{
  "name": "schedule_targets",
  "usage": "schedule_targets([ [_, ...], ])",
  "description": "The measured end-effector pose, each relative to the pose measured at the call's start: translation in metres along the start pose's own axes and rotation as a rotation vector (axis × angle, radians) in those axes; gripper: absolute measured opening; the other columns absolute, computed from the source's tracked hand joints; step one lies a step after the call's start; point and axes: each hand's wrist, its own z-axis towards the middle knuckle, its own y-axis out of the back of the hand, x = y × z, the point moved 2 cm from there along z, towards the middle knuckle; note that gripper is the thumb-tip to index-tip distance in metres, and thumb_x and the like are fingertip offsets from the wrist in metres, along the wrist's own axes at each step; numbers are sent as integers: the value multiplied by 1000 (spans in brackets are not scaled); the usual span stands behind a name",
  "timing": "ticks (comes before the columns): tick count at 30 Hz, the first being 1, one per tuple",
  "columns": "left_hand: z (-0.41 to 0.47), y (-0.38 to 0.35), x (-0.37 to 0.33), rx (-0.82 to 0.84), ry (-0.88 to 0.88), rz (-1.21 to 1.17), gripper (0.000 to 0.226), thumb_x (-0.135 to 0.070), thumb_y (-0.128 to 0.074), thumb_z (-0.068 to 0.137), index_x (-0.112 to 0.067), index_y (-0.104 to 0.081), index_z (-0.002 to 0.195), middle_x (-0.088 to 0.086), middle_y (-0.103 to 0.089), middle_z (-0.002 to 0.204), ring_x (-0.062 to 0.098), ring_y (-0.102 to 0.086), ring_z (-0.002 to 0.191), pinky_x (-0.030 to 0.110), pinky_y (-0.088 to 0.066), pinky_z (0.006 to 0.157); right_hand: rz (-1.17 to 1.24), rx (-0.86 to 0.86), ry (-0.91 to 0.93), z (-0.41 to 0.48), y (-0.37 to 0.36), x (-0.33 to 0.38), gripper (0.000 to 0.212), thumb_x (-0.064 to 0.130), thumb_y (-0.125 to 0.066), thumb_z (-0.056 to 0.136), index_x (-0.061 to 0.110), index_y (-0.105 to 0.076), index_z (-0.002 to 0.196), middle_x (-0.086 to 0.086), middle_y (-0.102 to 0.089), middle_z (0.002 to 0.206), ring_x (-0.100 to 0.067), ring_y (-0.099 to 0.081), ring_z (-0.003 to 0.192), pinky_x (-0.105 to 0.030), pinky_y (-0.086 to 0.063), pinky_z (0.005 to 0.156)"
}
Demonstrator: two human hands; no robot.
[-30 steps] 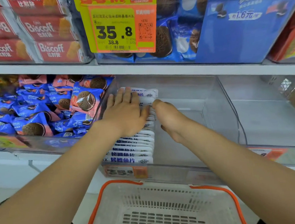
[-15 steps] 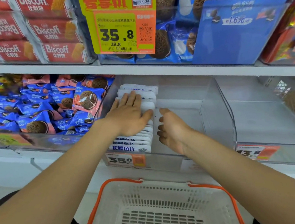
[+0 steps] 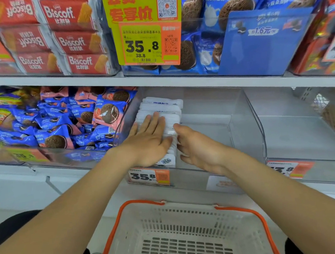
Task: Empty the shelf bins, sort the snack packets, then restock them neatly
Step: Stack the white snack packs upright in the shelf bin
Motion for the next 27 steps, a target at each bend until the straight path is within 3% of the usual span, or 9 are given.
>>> schedule_targets([
  [2,-3,1,-2,-11,1,10,74,-59,-12,108,-20,16,165,-2,28,170,14,25,157,45,12,129,-214,-53,6,-8,12,3,36,42,-41,110,25,-63,132,16,-67,115,-8,-63,113,-42,-37,121],
  [4,-16,-1,-7,-56,0,35,75,-57,-14,109,-15,9,166,2,19,173,17,18,159,46,7,130,-546,-92,65,-13,19,-1,32,31,-48,106,7,-68,116,-12,-73,112,-32,-67,109,-48,-51,104],
  [8,-37,-5,-17,-30,-15,23,79,-60,-15,108,-13,11,166,4,20,173,18,18,159,43,7,130,-899,-73,174,-25,8,-7,25,28,-48,106,13,-63,92,0,-67,79,-17,-58,73,-26,-43,63],
  [11,-36,-7,-14,-104,-27,30,83,-66,-13,105,-12,1,167,6,8,175,20,6,162,42,-3,130,-853,-139,208,-36,11,-1,31,39,-53,102,20,-70,85,0,-70,76,-14,-61,70,-23,-48,65],
  [14,-48,-4,-22,-314,-97,102,95,-78,-7,93,-18,-27,163,6,-23,172,25,-23,157,44,-27,122,-954,-105,211,-57,26,2,11,34,-69,87,24,-75,84,6,-73,73,-2,-65,68,-18,-49,64],
  [17,-56,-8,-22,-237,-274,21,97,-87,-50,81,-36,-28,161,-2,-26,169,22,-27,153,44,-30,122,-1131,-73,242,-72,36,-5,8,23,-76,84,25,-74,92,7,-71,73,-2,-64,70,-19,-50,67],
  [20,-52,-13,-18,-220,-297,237,94,-63,-74,80,-43,-25,157,0,-18,168,25,-22,152,45,-28,120,-1210,-166,285,-76,41,-15,4,27,-75,91,26,-72,89,9,-71,79,-6,-63,77,-31,-54,74],
  [23,-46,-9,-20,-266,-301,263,84,-51,-82,80,-42,-35,148,-3,-27,161,25,-31,144,45,-38,111,-1396,-278,370,-76,37,-20,10,30,-64,101,24,-71,103,2,-69,105,-25,-66,96,-40,-56,79],
  [27,-38,3,-20,-365,-285,229,85,-43,-80,86,-39,-31,156,-4,-23,167,25,-27,149,44,-33,116,-1361,-558,534,-68,48,-18,7,20,-65,102,18,-70,104,-1,-65,105,-32,-66,88,-43,-56,68],
])
